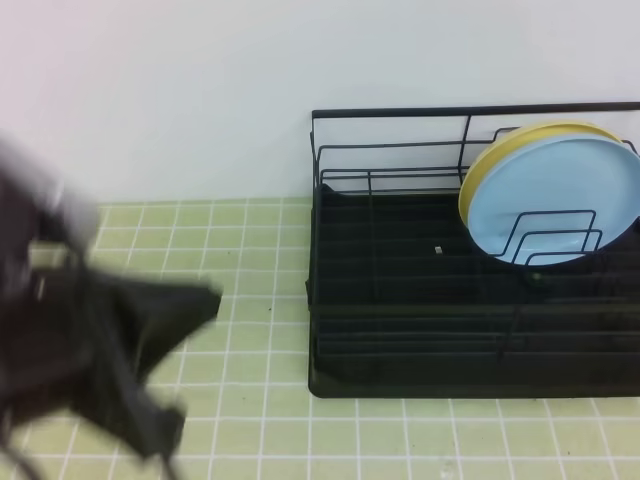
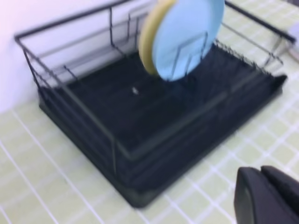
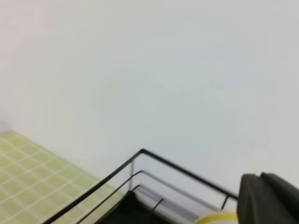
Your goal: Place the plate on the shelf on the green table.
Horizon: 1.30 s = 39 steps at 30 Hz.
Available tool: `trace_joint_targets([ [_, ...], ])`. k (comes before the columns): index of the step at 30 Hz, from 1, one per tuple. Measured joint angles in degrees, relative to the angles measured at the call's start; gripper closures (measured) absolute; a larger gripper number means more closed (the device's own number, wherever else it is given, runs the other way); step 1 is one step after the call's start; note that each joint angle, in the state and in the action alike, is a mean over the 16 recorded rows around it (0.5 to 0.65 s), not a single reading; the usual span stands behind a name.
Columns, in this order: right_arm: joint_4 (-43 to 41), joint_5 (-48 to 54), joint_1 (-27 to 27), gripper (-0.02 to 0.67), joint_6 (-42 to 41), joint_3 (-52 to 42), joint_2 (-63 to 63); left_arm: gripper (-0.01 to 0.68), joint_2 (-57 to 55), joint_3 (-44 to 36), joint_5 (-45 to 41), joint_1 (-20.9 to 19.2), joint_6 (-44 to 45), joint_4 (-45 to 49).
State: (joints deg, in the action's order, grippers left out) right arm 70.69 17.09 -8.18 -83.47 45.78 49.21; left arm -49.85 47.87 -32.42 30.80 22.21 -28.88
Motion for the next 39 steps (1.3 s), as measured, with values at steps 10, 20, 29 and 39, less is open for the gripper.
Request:
trace_joint_targets([
  [10, 0.6, 1.1, 0.0, 0.648, 1.4, -23.7, -26.5, 0.673, 12.5, -17.7, 8.0, 0.0, -0.7, -3.5],
  [20, 2.4, -1.0, 0.0, 0.65, 1.7, -38.5, -38.9, 0.673, 17.2, -25.3, 15.3, 0.0, -0.7, -5.4],
  [29, 5.0, -1.5, 0.0, 0.651, 1.7, -44.1, -40.1, 0.673, 17.3, -25.6, 15.6, 0.0, -0.7, -5.6],
  [39, 5.8, -1.4, 0.0, 0.651, 1.7, -45.9, -40.1, 0.673, 17.2, -25.6, 16.7, 0.0, -0.9, -5.3],
])
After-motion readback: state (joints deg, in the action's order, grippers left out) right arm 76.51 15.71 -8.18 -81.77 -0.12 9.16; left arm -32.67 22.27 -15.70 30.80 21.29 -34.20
